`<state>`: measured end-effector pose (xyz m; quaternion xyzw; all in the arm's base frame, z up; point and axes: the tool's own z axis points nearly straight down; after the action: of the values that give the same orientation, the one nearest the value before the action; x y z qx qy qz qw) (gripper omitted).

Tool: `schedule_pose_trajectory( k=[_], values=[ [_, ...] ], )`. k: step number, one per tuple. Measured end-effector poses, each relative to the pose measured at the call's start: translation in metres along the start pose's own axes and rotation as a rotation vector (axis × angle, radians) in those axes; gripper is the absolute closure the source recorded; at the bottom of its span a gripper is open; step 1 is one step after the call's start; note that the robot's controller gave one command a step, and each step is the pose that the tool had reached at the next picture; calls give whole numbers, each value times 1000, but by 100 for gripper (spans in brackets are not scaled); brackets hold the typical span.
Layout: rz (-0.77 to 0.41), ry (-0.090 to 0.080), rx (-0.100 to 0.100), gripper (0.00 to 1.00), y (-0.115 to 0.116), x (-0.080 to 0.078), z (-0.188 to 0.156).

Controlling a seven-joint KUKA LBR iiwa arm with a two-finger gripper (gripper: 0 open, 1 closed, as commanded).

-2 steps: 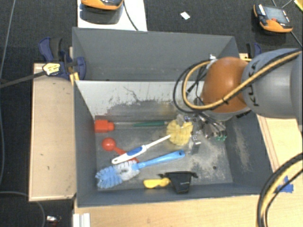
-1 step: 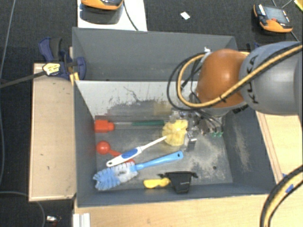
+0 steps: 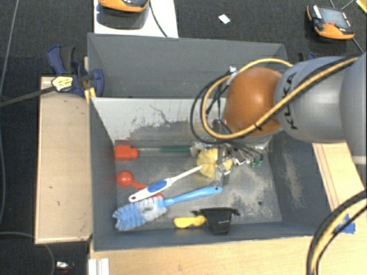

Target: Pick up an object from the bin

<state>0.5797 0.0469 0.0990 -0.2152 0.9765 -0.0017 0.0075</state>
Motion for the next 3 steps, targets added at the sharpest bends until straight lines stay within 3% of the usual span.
schedule_pose_trajectory(
  k=[1, 2, 3],
  values=[
    [47, -6, 2, 0, -5, -6, 27],
    [-63, -9, 3, 100, -43, 6, 29],
    [-63, -9, 3, 100, -43, 6, 29]
  ],
)
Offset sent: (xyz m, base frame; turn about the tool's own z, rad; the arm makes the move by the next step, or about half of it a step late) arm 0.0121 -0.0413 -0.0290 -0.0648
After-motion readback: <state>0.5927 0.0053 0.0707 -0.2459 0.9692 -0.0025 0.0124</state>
